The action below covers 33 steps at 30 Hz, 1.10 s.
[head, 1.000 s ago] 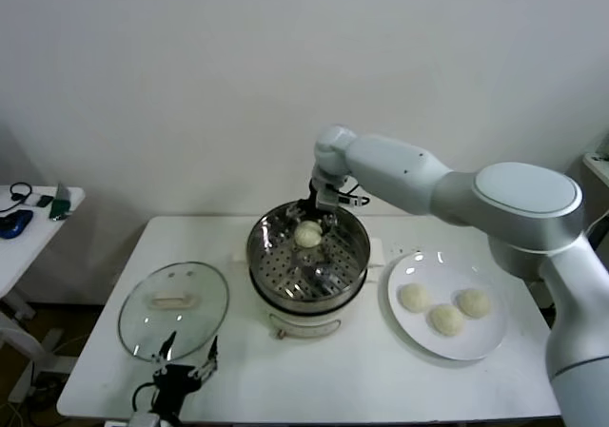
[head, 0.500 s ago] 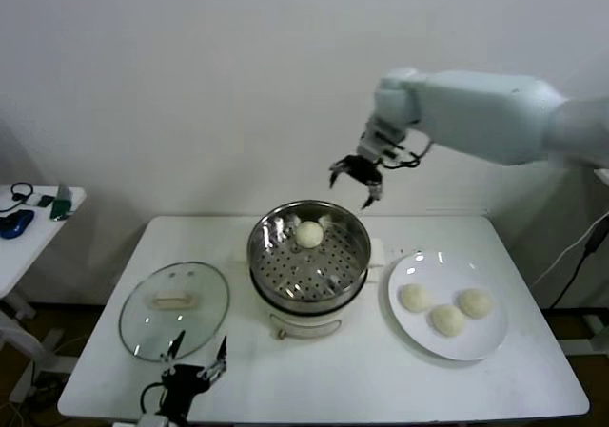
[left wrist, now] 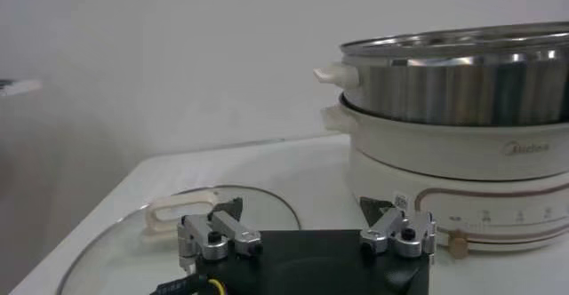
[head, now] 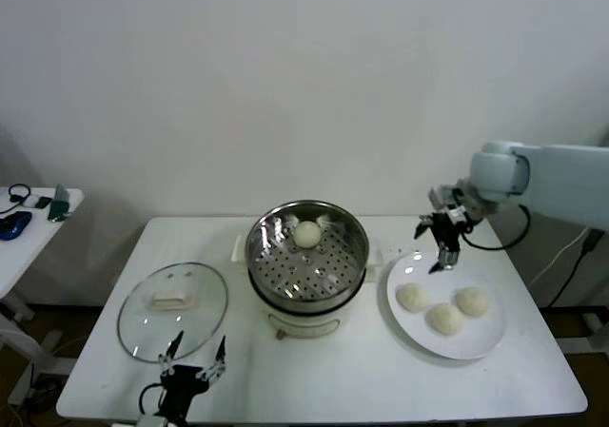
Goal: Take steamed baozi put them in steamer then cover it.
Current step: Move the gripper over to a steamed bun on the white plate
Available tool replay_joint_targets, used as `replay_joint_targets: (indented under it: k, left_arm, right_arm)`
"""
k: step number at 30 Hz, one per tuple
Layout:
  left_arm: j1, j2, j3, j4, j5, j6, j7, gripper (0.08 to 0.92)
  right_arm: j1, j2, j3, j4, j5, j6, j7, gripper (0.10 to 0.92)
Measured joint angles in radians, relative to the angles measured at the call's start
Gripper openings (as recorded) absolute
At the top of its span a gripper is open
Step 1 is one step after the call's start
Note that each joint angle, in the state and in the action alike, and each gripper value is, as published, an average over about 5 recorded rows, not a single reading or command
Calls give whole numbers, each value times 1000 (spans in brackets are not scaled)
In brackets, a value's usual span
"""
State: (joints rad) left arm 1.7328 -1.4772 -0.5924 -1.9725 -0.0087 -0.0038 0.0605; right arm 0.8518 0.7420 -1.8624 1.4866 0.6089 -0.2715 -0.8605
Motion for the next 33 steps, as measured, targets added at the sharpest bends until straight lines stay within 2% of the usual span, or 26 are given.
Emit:
replay_joint_targets:
  k: [10,24,33]
  left_arm:
    - [9,-13,-9,9,2,-8,-3,823]
    - [18,-16,-15,26,2,-17,-7,823]
    - [23,-14,-13,22,6,-18,-13,823]
  right_arm:
    - [-234,14,150,-101,-119,-59,25,823]
    - [-438,78,290,-223,-196,-92,58,821]
    - [-480,82,339,-244,-212,-95,69,721]
